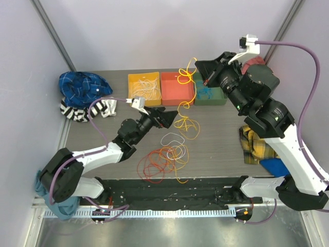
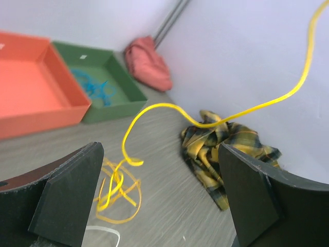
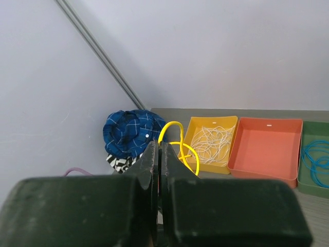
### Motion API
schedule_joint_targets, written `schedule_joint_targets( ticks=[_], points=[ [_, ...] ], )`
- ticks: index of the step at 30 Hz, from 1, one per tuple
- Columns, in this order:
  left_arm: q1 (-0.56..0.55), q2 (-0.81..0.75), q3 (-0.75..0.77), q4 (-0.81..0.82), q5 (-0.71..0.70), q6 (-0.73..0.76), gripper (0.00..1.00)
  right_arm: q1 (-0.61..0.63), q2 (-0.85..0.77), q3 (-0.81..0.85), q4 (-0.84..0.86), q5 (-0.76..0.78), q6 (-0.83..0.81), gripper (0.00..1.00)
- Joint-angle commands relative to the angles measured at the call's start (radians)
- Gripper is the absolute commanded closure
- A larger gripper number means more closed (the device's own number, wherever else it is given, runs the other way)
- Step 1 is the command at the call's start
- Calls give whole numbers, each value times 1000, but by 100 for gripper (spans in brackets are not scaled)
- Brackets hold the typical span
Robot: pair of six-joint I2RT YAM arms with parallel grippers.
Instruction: Untangle the cables
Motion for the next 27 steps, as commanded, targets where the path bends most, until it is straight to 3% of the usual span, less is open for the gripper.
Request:
schedule_joint_targets(
  ticks=[1, 6, 13, 22, 27],
  points=[
    [-34, 56, 54, 343, 47, 128, 0, 0, -33, 9, 5, -24, 16, 99],
    [-74, 171, 160, 322, 67, 260, 0, 0, -41, 3, 0, -39, 28, 99],
    [-77, 338, 272, 309, 104, 286, 0, 1, -57, 15, -23, -38, 25, 99],
    [-76, 291, 205, 217, -22, 337, 0, 1, -88, 271, -15, 138, -147, 99],
    [-76, 256, 151, 191, -69, 302, 0, 1, -134, 261, -9, 194, -159, 99]
  ],
)
